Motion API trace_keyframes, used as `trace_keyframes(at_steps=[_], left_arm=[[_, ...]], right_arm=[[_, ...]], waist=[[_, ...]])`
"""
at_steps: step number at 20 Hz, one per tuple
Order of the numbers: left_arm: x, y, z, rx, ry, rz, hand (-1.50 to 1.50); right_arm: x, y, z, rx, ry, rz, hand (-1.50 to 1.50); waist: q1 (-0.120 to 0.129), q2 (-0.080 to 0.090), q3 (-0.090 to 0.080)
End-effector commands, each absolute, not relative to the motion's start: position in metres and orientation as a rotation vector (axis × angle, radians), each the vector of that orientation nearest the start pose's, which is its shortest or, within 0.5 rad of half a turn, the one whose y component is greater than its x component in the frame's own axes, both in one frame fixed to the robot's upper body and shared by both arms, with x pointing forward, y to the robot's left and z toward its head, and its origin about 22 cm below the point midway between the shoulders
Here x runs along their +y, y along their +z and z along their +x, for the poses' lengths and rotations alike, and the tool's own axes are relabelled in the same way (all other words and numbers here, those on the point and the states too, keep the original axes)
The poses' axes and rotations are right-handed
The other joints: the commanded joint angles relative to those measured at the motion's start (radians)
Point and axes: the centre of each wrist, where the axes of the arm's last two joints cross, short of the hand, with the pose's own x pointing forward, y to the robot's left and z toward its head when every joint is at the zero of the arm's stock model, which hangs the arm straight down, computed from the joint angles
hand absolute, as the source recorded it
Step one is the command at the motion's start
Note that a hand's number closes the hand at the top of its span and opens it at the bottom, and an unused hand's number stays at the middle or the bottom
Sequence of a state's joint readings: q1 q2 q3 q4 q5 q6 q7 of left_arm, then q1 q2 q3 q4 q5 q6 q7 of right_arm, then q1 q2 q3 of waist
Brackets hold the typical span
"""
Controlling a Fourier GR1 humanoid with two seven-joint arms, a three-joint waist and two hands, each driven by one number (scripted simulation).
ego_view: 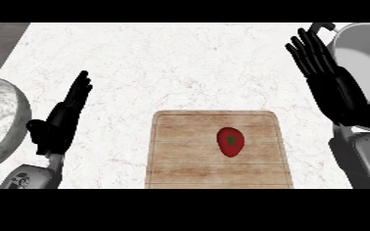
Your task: Pick the tomato from the cutting board and place it in the pot
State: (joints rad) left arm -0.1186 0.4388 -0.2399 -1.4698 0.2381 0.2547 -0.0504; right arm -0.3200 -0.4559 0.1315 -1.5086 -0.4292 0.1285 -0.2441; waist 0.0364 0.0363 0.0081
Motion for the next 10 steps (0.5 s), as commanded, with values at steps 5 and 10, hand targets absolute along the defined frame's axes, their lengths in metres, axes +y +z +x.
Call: trace_keyframes(at_steps=[5,10], left_arm=[[0.278,0.084,0.296,-1.689,-0.046,0.186,0.00],[0.259,0.077,0.301,-1.657,0.018,0.117,0.00]], right_arm=[[-0.232,0.102,0.363,-1.889,0.637,0.572,1.50],[-0.223,0.057,0.372,-1.964,0.880,0.383,-1.50]], waist=[[0.056,-0.015,-0.004],[0.033,-0.010,-0.005]])
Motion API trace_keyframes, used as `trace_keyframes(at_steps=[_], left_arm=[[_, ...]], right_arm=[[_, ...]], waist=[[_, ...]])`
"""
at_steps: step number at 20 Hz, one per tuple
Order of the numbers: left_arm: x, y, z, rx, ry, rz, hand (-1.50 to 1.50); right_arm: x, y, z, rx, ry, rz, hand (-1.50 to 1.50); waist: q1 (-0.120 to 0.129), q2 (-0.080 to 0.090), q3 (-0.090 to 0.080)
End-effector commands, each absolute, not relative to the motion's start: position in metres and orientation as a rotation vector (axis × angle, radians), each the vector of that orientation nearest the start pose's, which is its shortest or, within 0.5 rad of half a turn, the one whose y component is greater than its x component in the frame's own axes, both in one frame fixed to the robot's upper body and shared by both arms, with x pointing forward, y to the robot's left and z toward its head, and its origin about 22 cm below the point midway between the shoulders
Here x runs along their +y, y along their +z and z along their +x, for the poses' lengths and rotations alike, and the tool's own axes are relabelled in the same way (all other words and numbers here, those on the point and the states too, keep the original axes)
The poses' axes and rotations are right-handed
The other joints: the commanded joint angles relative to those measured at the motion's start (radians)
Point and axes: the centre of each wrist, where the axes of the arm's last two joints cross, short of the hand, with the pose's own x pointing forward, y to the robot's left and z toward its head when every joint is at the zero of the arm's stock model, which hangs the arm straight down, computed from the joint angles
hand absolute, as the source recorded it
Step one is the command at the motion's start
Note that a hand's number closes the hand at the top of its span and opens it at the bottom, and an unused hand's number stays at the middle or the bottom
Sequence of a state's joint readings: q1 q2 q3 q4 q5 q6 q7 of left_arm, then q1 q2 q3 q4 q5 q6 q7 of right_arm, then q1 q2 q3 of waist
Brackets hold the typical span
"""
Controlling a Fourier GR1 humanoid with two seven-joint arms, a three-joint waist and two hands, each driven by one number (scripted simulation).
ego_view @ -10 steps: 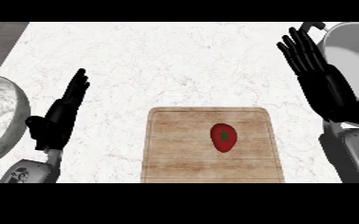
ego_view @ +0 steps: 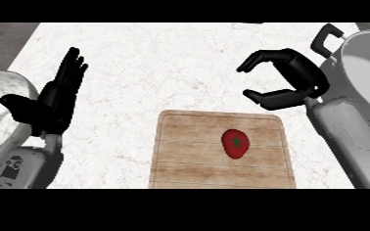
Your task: Pick the tomato from the cutting board and place it in the pot
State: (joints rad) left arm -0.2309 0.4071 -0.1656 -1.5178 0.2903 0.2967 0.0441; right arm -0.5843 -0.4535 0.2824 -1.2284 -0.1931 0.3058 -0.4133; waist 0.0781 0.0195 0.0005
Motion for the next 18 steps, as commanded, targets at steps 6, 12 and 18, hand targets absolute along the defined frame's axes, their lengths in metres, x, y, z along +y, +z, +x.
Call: trace_keyframes(at_steps=[6,12,18], left_arm=[[0.266,0.078,0.298,-1.614,0.038,0.155,0.00],[0.279,0.089,0.293,-1.625,0.047,0.183,0.00],[0.274,0.084,0.295,-1.618,0.041,0.184,0.00]], right_arm=[[-0.257,0.063,0.399,-2.092,0.876,0.627,-1.50],[-0.237,0.114,0.414,-1.943,1.229,0.588,-1.50],[-0.211,0.152,0.409,-1.672,1.718,0.436,-1.50]], waist=[[-0.036,-0.006,0.002],[-0.054,-0.016,0.000],[-0.061,-0.018,-0.002]])
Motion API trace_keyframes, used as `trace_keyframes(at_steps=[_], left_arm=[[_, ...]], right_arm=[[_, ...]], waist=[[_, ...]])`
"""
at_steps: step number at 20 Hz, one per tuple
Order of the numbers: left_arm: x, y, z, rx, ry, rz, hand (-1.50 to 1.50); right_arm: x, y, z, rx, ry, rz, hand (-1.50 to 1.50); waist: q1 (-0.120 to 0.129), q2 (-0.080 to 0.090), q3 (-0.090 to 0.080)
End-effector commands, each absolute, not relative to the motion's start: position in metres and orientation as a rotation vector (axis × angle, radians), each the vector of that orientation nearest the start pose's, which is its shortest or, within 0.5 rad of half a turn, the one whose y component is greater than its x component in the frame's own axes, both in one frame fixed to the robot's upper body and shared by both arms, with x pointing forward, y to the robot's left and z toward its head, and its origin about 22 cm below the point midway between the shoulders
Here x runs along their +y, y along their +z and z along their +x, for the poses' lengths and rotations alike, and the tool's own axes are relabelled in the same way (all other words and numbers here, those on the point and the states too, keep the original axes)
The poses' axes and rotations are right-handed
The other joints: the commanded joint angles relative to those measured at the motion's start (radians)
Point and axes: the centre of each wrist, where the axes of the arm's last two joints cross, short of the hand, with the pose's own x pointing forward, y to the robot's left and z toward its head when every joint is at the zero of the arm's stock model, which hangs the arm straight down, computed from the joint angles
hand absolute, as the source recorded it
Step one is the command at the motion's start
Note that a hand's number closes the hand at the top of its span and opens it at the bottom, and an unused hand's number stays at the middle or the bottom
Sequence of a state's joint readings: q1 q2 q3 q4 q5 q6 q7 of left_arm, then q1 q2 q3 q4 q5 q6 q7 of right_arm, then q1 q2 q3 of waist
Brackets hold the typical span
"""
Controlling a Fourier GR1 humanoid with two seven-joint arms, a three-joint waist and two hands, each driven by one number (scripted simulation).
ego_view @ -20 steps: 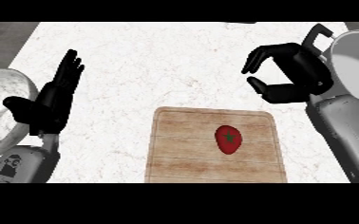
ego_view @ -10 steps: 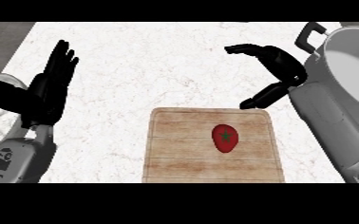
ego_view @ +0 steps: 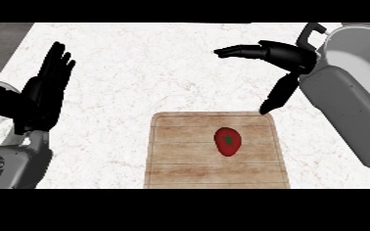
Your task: Pick the tomato from the cutting board and place it in the pot
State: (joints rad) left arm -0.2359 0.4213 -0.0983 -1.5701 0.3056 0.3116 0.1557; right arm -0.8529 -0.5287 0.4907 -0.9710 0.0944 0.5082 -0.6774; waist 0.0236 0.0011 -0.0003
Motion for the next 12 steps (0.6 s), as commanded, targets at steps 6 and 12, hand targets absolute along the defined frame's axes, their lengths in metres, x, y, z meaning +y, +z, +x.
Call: trace_keyframes(at_steps=[6,12], left_arm=[[0.277,0.080,0.272,-1.604,0.056,0.197,0.00],[0.282,0.098,0.304,-1.603,0.084,0.204,0.00]], right_arm=[[-0.168,0.140,0.375,-1.518,1.991,0.361,-1.50],[-0.155,0.134,0.351,-1.459,2.030,0.340,-1.50]], waist=[[-0.014,-0.010,0.000],[-0.030,-0.003,0.000]])
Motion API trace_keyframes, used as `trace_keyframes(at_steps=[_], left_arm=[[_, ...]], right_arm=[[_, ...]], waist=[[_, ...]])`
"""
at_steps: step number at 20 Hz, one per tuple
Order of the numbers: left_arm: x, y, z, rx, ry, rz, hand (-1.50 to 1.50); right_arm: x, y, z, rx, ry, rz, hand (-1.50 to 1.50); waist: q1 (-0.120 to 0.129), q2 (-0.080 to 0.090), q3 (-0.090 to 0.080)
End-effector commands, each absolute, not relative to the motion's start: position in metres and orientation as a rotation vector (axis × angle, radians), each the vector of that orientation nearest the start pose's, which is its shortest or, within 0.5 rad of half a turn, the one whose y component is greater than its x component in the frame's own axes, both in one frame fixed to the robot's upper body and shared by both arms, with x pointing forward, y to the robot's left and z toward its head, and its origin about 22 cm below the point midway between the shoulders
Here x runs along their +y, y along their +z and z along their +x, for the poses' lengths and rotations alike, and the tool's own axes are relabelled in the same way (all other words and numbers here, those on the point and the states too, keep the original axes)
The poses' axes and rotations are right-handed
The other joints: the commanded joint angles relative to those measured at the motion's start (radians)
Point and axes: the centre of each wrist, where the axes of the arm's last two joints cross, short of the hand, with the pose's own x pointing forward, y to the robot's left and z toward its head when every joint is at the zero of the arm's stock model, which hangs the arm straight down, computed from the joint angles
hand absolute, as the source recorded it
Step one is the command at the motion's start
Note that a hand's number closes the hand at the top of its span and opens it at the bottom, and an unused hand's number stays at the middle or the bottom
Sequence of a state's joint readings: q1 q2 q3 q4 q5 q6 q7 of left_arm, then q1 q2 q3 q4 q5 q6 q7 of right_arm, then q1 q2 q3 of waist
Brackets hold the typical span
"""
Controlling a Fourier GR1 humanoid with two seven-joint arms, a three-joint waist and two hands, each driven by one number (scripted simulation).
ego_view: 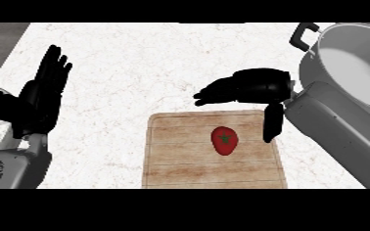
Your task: Pick the tomato from the cutting board and place it in the pot
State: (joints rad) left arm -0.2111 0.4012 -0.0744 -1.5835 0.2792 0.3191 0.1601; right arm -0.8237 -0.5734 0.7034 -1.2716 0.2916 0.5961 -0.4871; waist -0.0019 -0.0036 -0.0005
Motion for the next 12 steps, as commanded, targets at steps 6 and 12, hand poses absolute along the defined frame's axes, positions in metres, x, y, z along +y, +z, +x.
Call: trace_keyframes(at_steps=[6,12], left_arm=[[0.271,0.088,0.281,-1.612,0.069,0.213,0.00],[0.286,0.077,0.277,-1.616,0.057,0.199,0.00]], right_arm=[[-0.169,0.123,0.331,-1.434,2.022,0.346,-1.50],[-0.146,0.094,0.335,-1.387,2.060,0.197,-1.50]], waist=[[0.001,0.002,0.001],[0.009,0.004,0.000]])
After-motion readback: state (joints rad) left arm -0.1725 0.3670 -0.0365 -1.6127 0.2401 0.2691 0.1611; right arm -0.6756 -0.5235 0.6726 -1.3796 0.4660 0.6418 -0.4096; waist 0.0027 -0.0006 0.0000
